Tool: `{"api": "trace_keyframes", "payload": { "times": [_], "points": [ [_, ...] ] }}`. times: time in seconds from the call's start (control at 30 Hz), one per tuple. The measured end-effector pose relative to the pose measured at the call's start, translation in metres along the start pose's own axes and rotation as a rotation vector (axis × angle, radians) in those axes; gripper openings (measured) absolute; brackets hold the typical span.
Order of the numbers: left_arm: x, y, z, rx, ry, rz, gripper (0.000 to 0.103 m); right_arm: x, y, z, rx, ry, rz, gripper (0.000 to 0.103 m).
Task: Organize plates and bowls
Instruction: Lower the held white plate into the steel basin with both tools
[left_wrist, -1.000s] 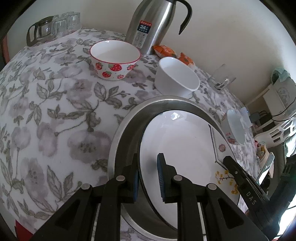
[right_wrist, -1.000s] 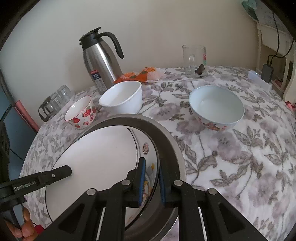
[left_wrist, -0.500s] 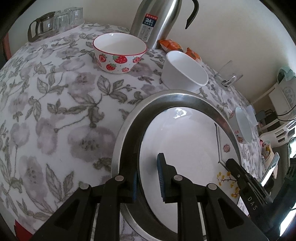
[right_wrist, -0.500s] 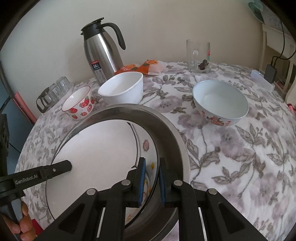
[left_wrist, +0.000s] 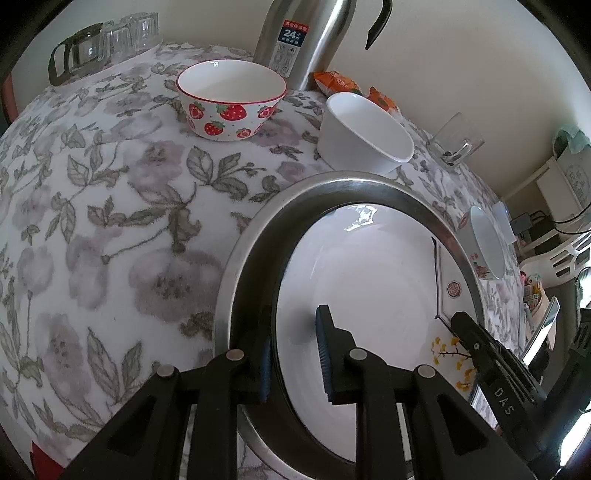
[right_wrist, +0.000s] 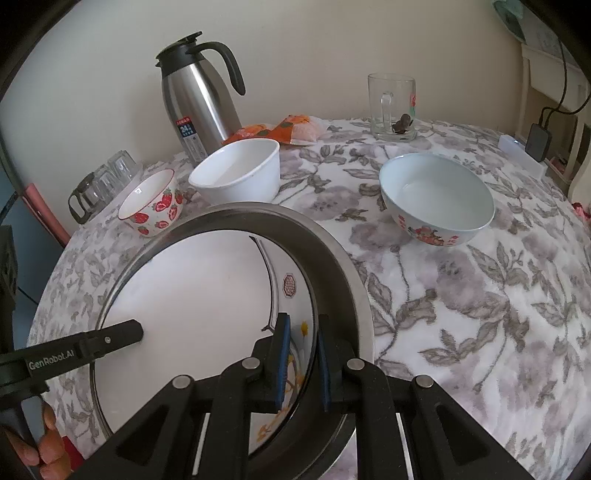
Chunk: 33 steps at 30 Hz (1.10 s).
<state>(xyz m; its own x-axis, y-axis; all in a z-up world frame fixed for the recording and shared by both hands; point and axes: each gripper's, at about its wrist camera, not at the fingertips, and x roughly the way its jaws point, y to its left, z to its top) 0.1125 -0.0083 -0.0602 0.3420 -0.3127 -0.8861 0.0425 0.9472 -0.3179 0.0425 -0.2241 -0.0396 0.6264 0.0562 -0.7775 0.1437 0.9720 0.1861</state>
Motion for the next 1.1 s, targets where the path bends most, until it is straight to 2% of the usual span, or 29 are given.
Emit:
{"api": "trace_keyframes", "payload": {
  "times": [0.17, 0.4, 0.8, 0.93, 1.1],
  "points": [
    [-0.001, 0.007, 0.001, -0.044, 0.025, -0.032, 0.023, 0.001, 0.001, 0.000, -0.016, 0.004, -0.013, 0.014],
    [-0.002, 0.006, 0.000, -0.060, 0.056, -0.038, 0.023, 0.002, 0.000, 0.000, -0.009, 0.005, -0.014, 0.013],
    [0.003, -0.009, 0.003, 0.050, 0.028, 0.069, 0.024, 0.002, 0.003, 0.000, -0.020, 0.007, -0.030, 0.014],
    [0.005, -0.008, 0.005, 0.049, 0.036, 0.066, 0.024, 0.003, 0.002, 0.001, -0.020, 0.009, -0.029, 0.014],
    [0.005, -0.010, 0.004, 0.060, 0.086, 0.063, 0.028, 0.002, 0.000, 0.001, -0.016, 0.012, -0.033, 0.014]
  ]
}}
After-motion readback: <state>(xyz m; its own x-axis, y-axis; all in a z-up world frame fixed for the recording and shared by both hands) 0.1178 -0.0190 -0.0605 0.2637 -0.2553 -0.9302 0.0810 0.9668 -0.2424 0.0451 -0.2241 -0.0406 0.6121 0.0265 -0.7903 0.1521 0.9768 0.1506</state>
